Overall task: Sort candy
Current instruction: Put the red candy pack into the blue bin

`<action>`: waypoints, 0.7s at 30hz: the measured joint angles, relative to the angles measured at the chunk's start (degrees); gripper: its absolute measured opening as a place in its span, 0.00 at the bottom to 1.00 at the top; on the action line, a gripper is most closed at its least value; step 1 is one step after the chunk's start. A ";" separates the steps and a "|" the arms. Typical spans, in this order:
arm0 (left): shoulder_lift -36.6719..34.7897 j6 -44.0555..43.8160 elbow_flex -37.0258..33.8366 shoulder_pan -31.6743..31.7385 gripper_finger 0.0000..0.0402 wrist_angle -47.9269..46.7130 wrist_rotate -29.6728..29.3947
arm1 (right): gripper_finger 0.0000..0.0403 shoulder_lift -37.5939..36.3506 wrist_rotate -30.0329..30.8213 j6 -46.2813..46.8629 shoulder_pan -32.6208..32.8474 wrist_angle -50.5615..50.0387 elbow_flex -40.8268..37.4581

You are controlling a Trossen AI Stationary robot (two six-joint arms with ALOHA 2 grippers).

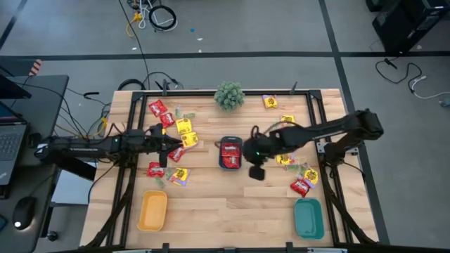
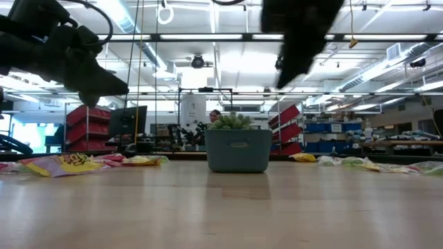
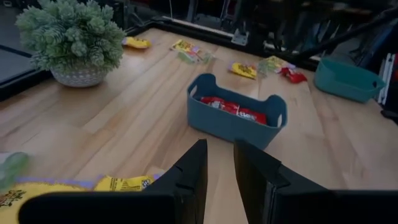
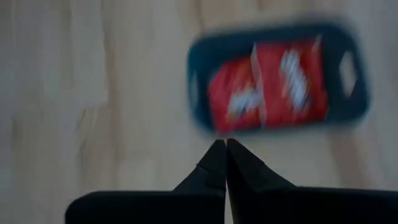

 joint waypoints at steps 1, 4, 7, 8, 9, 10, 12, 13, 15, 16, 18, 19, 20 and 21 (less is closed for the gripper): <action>0.71 0.00 0.19 0.00 0.20 0.28 0.00 | 0.00 -0.75 0.02 1.72 1.09 -2.39 0.00; 2.75 -0.26 0.75 0.00 0.20 1.05 0.00 | 0.00 -2.93 0.03 6.39 4.42 -8.53 0.00; 4.65 -1.54 0.85 0.00 0.20 2.40 0.18 | 0.00 -3.77 -1.09 10.04 7.42 -14.18 0.00; 5.23 -1.74 0.85 0.00 0.20 2.72 0.26 | 0.00 -3.89 -1.42 11.06 8.33 -15.87 0.00; 5.80 -2.28 0.85 0.00 0.20 3.00 0.27 | 0.00 -4.06 -2.01 11.86 9.16 -17.54 0.00; 6.39 -2.69 0.85 0.00 0.20 3.21 0.32 | 0.00 -4.13 -2.56 12.60 9.93 -19.19 0.00; 7.52 -3.00 0.87 0.00 0.20 3.84 0.33 | 0.00 -4.14 -4.53 13.48 11.26 -21.45 -0.39; 8.07 -3.02 0.87 0.00 0.20 3.94 0.33 | 0.01 -4.12 -6.11 13.57 11.70 -22.42 -0.84; 9.16 -3.00 0.87 0.00 0.20 4.56 0.35 | 0.02 -4.12 -9.77 13.79 12.42 -23.76 -2.23; 9.65 -3.02 0.87 0.00 0.20 5.16 0.37 | 0.03 -4.12 -11.59 14.02 12.69 -23.99 -3.06; 10.47 -3.05 0.87 0.00 0.20 6.01 1.00 | 0.05 -4.12 -14.18 14.14 13.16 -24.32 -5.09; 10.90 -3.20 0.89 0.00 0.20 6.57 1.38 | 0.07 -4.12 -15.04 14.13 13.37 -24.38 -6.03; 11.27 -3.26 0.89 0.00 0.20 6.97 1.53 | 0.09 -4.12 -16.12 13.98 13.43 -24.25 -7.00; 11.60 -3.30 0.89 0.00 0.20 7.49 1.54 | 0.11 -4.12 -17.21 13.81 13.43 -24.23 -8.08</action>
